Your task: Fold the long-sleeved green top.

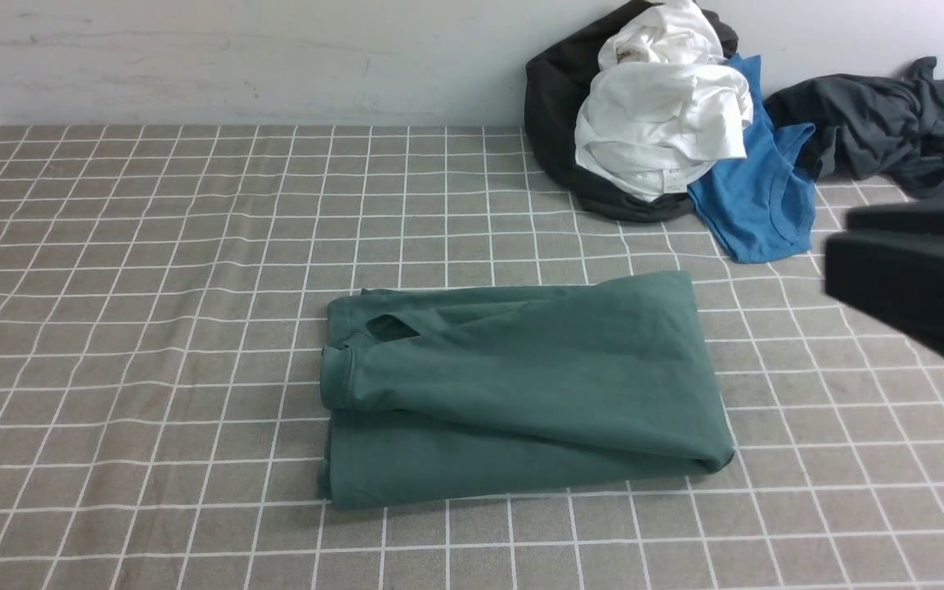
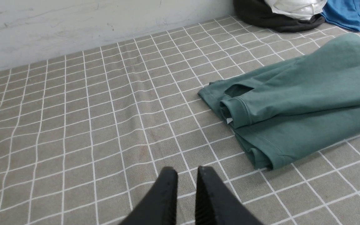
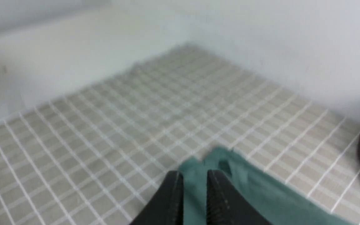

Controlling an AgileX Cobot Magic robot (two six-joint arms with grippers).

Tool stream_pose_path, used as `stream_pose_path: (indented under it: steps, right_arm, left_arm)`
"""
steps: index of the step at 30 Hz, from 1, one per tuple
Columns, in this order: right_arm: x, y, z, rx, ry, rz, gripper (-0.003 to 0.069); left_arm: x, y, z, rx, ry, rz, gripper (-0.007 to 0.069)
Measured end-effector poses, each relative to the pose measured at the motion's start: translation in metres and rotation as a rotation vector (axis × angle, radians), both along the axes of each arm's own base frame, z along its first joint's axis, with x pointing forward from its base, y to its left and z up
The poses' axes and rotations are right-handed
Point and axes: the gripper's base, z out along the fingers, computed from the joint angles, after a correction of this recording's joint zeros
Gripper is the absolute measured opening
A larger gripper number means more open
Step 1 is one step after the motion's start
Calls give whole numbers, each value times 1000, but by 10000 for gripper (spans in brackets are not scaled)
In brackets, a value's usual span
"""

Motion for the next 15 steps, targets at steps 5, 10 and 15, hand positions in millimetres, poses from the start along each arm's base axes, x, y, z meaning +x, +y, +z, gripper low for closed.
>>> stream_pose_path:
  steps: [5, 10, 15]
  right_arm:
    - [-29, -29, -18, 101, -119, -16, 96]
    - [-37, -38, -31, 96, -148, -23, 72]
    - [-37, -38, -33, 86, -138, -21, 69]
  left_arm:
    - [0, 0, 0, 0, 0, 0, 78]
    - [0, 0, 0, -1, 0, 0, 78]
    - [0, 0, 0, 0, 0, 1, 78]
